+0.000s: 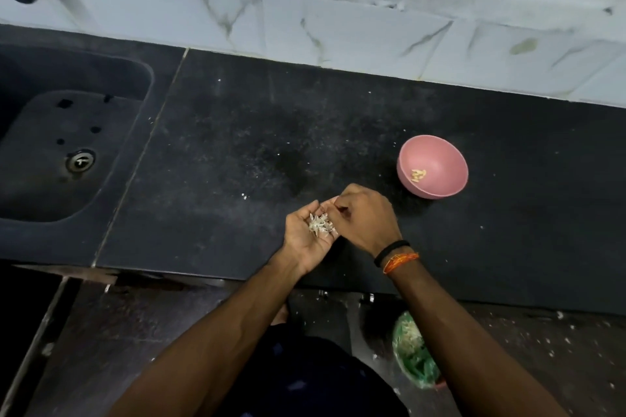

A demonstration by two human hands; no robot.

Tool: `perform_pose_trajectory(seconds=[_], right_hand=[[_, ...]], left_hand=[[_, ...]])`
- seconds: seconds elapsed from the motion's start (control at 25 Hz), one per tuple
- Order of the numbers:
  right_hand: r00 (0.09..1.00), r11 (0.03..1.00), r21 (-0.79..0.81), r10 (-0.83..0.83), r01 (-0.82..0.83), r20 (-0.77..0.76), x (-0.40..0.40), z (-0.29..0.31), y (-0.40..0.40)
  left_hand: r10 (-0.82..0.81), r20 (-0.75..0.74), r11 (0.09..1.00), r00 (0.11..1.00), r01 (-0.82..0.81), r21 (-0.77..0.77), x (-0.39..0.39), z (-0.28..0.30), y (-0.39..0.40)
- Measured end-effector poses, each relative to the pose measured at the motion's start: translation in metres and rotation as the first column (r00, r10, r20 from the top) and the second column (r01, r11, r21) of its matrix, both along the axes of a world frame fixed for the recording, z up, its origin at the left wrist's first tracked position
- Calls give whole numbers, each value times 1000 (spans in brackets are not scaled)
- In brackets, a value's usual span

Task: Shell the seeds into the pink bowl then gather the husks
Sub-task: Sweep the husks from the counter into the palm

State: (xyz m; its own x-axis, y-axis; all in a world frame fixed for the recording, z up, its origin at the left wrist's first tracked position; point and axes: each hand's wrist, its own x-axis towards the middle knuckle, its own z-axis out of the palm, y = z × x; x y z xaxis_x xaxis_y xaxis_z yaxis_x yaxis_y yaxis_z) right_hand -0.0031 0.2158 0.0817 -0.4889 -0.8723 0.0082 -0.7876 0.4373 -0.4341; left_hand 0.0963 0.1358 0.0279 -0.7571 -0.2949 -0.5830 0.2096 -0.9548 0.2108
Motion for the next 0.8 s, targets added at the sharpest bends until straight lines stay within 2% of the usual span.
perform_pose_trajectory(seconds=[0.2, 0.4, 0.56, 0.8], right_hand=[[978, 967, -163, -179, 195, 108, -2, 3, 77], [941, 886, -318, -315, 338, 125, 10, -14, 179], [894, 843, -301, -432, 447, 118, 17, -47, 260], [738, 696, -253, -660, 672, 144, 26, -124, 366]], left_hand=[[-121, 21, 993, 992, 121, -12, -15, 19, 69], [-292, 80, 956, 953, 291, 20, -20, 6, 148], [-427, 152, 904, 891, 420, 76, -34, -19, 215], [-576, 298, 812, 761, 574, 105, -81, -87, 295]])
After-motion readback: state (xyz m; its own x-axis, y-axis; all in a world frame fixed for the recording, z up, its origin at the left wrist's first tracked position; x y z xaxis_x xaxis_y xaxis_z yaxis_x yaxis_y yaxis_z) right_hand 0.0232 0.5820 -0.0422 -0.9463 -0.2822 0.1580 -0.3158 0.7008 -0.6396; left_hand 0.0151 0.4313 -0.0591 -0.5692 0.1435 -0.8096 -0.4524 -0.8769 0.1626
